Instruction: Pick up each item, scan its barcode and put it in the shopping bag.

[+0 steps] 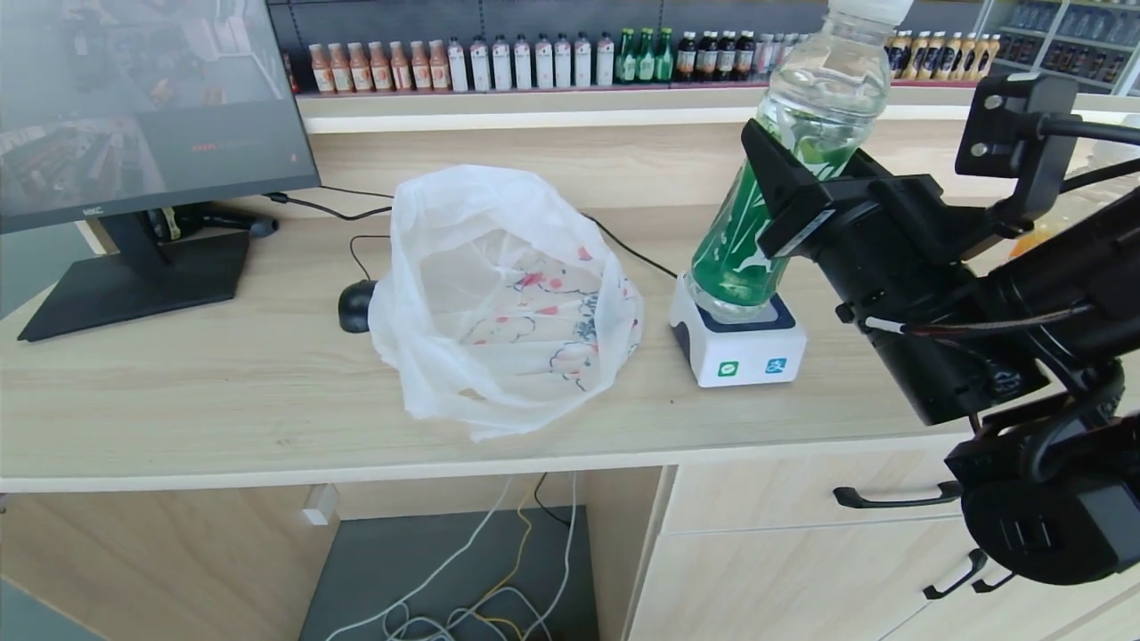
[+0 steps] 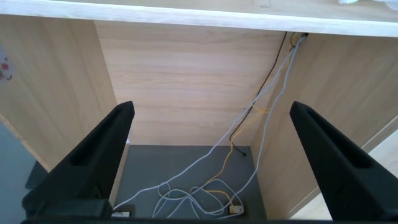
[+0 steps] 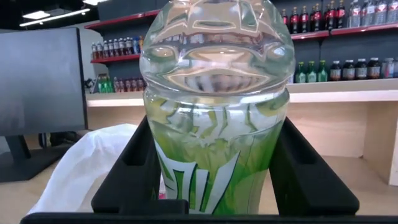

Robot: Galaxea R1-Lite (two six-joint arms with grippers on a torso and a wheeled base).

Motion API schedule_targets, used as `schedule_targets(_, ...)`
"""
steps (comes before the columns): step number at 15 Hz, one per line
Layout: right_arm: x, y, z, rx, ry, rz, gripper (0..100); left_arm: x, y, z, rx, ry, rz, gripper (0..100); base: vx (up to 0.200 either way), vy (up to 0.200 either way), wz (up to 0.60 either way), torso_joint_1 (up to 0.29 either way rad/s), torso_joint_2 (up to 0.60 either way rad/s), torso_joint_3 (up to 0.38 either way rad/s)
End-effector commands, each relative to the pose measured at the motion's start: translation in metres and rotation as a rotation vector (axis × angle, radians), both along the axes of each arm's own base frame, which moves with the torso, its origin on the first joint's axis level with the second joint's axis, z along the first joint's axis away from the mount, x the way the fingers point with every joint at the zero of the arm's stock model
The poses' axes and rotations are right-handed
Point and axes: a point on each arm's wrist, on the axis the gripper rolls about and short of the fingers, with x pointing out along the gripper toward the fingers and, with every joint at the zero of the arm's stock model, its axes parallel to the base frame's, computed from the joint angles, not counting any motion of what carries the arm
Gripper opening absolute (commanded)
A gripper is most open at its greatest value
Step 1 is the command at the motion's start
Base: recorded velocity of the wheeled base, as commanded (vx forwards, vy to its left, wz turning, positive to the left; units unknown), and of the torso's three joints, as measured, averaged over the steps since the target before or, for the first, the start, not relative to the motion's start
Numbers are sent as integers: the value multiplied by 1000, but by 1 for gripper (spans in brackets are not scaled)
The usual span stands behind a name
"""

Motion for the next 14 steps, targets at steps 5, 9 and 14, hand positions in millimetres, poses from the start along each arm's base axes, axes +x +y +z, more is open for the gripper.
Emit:
schedule_targets(5,1,1,-1,-1,4,3,0,0,0,0,-2,-1,1,100,0,200,0,3,1,1)
schedule_targets(9,1,1,-1,-1,6,2,0,0,0,0,-4,-1,2,100,0,200,0,5,2,-1)
schedule_targets(14,0,3,-1,-3,3,4,0,0,0,0,1,-1,1,100,0,40,0,-1,0,0)
